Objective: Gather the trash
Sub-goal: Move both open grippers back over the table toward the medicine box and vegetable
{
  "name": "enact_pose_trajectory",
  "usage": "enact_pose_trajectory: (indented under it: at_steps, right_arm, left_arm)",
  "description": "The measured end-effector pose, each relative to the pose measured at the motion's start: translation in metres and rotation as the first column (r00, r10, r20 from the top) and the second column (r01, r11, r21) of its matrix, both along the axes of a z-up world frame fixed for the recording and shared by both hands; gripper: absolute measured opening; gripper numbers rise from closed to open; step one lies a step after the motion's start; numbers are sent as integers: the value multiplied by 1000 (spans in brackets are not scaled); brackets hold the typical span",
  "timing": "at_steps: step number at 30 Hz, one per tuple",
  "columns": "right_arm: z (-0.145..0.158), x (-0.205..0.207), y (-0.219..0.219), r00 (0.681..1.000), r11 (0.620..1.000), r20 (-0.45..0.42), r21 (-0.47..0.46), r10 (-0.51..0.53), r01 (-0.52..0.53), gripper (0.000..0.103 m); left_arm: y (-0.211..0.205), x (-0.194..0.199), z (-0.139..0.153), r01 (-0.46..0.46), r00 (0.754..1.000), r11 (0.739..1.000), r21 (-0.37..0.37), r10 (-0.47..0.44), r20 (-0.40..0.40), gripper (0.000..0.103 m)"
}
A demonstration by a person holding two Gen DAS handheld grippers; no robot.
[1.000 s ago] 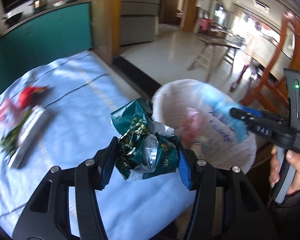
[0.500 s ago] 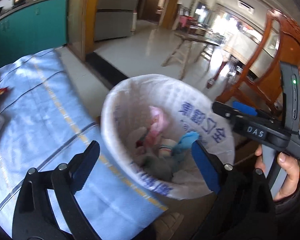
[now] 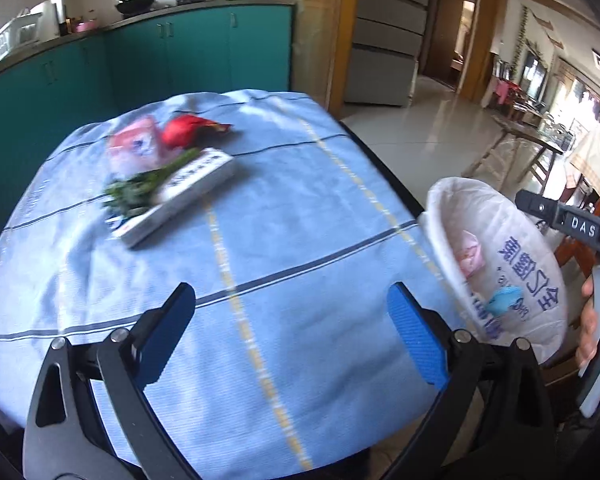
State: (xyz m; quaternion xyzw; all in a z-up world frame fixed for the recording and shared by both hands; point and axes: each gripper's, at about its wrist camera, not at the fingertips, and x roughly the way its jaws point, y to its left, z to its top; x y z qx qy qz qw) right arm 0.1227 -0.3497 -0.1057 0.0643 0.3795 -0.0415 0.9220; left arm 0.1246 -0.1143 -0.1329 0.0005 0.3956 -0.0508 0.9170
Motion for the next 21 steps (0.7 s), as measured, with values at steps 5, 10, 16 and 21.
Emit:
enact_pose_trajectory:
  at_steps: [5,10,16,21]
  right_arm:
    - [12,8,30,999,999,4,-21,43,-43,85]
    - [21,13,60,996,995,3,-57,88,-87,86]
    - [31,27,106,986,983,-8,-71,166,-166,86]
    - [46,49,169,938,938,18,-4,347,-347,90]
  left_arm:
    - [34,-3,0,-41,999,999,-15,40,-7,96]
    - [68,-10,2,-104,995,992,-64,104,-9,96]
    - [104,-21,7,-171,985,984,-40,172,29,96]
    - [150,-35,4,-295,955,953,-73,296,11,96]
